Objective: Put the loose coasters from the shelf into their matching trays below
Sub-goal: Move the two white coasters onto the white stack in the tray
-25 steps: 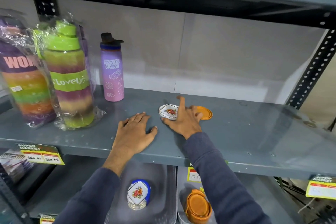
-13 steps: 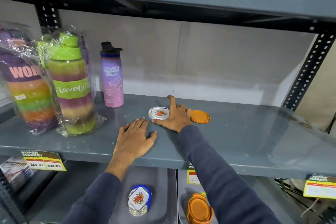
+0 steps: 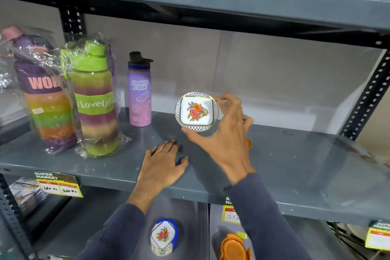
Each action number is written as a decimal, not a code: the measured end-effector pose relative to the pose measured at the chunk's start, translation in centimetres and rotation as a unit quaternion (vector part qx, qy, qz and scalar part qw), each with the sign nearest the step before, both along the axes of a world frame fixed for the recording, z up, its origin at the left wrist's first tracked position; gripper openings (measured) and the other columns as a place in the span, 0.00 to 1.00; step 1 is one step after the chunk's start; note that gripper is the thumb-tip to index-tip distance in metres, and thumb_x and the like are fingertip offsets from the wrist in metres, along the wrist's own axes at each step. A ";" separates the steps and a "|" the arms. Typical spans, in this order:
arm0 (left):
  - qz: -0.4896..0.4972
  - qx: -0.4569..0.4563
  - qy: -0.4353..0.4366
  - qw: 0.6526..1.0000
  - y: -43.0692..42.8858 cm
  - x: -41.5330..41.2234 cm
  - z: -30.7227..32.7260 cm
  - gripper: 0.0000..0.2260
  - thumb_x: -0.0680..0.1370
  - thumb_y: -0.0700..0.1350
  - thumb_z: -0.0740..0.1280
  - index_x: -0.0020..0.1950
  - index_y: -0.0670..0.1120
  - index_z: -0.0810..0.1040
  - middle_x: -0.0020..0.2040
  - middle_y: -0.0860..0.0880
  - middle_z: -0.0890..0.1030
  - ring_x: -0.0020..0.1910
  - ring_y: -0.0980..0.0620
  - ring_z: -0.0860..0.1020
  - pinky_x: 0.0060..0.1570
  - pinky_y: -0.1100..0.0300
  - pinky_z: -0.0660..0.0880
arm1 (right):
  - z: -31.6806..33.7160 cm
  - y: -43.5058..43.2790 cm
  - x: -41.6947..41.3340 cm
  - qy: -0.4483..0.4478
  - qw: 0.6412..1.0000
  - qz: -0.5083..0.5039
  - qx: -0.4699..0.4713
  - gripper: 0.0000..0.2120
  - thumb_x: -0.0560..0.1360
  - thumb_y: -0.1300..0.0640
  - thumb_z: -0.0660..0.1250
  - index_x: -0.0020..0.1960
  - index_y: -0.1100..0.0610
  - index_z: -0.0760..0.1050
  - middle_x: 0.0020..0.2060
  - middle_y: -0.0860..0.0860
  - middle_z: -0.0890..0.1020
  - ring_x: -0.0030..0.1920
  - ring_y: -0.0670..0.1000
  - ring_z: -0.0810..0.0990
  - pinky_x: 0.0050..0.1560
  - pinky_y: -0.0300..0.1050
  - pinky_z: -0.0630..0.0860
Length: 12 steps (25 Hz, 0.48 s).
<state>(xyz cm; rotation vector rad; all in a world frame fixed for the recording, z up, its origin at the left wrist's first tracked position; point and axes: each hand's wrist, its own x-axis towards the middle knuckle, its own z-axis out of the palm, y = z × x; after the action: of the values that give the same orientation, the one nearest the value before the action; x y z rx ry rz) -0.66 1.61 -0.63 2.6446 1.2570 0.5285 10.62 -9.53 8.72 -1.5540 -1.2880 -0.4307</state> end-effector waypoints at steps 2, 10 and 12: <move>-0.008 0.004 0.008 1.000 -0.2 -0.1 0.0 0.27 0.79 0.61 0.54 0.76 0.53 0.63 0.78 0.53 0.63 0.77 0.54 0.59 0.74 0.52 0.54 | 0.9 -3.5 -2.0 -0.028 0.998 -0.001 0.063 0.47 0.57 0.36 0.82 0.67 0.48 0.62 0.63 0.28 0.63 0.65 0.33 0.64 0.60 0.53 0.66; -0.044 -0.051 -0.117 0.991 -2.5 -1.8 1.3 0.29 0.72 0.57 0.62 0.70 0.48 0.71 0.70 0.48 0.75 0.71 0.46 0.69 0.72 0.48 0.61 | 0.1 -8.1 -4.7 -0.020 0.994 0.052 0.095 0.46 0.58 0.39 0.83 0.65 0.48 0.60 0.67 0.34 0.67 0.65 0.42 0.73 0.63 0.56 0.69; -0.043 -0.142 -0.192 0.970 -3.7 -2.6 1.7 0.34 0.64 0.51 0.65 0.69 0.40 0.70 0.70 0.37 0.72 0.72 0.39 0.68 0.73 0.45 0.60 | -2.2 -8.6 -5.1 0.012 0.995 0.082 0.060 0.45 0.58 0.39 0.83 0.66 0.42 0.61 0.65 0.30 0.65 0.64 0.49 0.75 0.59 0.62 0.74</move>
<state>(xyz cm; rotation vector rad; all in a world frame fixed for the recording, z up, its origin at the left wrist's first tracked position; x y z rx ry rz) -3.28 -2.13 1.11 2.2125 1.0099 0.7411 5.53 -18.16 6.52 -1.3396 -1.3354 -0.3774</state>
